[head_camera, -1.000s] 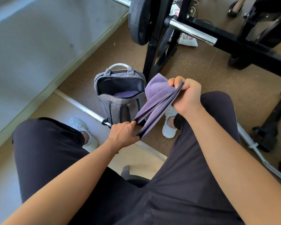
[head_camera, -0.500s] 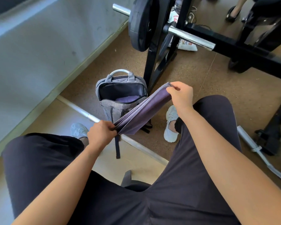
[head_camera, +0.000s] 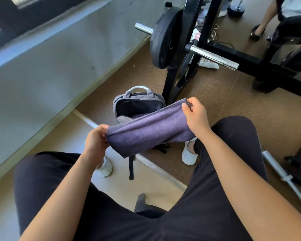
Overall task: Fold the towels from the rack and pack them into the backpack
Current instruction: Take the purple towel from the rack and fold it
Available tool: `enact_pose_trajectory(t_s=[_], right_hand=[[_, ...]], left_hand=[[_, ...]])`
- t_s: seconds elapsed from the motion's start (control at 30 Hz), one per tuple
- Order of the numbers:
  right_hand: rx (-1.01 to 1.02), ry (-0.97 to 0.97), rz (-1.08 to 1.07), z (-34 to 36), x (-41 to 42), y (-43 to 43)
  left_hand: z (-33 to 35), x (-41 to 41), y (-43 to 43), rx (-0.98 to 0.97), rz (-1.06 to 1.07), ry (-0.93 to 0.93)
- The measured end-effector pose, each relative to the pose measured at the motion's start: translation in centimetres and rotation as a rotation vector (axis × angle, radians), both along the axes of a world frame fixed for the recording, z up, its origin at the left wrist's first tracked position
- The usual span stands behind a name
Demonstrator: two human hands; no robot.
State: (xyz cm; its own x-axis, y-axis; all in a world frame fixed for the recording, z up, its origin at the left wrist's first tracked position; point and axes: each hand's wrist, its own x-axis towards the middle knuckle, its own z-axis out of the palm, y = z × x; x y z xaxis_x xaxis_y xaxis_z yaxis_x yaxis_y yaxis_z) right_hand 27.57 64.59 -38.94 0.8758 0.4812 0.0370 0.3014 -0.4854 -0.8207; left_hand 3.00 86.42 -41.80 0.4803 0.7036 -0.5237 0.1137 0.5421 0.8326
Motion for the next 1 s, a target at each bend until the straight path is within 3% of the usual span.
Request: enact_pose_trajectory(t_s=[0.1, 0.2, 0.27, 0.4, 0.6, 0.77, 0.87, 1.0], right_hand=[[0.074, 0.174, -0.068, -0.3, -0.3, 0.0], [0.047, 0.285, -0.124, -0.8, -0.3, 0.2], [0.019, 0.304, -0.146, -1.1, -0.1, 0.3], [-0.034, 0.260, -0.130, -1.1, 0.3, -0.1], [-0.046, 0.069, 0.034, -0.3, -0.2, -0.2], [-0.142, -0.027, 0.083, -0.4, -1.2, 0.5], [-0.159, 0.022, 0.069, -0.6, -1.0, 0.6], [-0.139, 0.140, 0.042, -0.6, -0.6, 0.3]], left_hand=[[-0.7, -0.5, 0.4, -0.198, 0.057, -0.224], [-1.7, 0.1, -1.2, -0.236, -0.325, -0.040], [-2.0, 0.8, -2.6, -0.167, -0.428, 0.091], [-2.8, 1.5, -3.3, -0.049, -0.279, 0.128], [0.9, 1.6, -1.7, 0.235, 0.072, -0.090], [1.0, 1.3, -1.4, 0.463, -0.010, 0.090], [1.1, 1.5, -1.2, 0.331, -0.051, 0.252], [1.5, 0.7, -0.7, -0.110, -0.228, 0.263]])
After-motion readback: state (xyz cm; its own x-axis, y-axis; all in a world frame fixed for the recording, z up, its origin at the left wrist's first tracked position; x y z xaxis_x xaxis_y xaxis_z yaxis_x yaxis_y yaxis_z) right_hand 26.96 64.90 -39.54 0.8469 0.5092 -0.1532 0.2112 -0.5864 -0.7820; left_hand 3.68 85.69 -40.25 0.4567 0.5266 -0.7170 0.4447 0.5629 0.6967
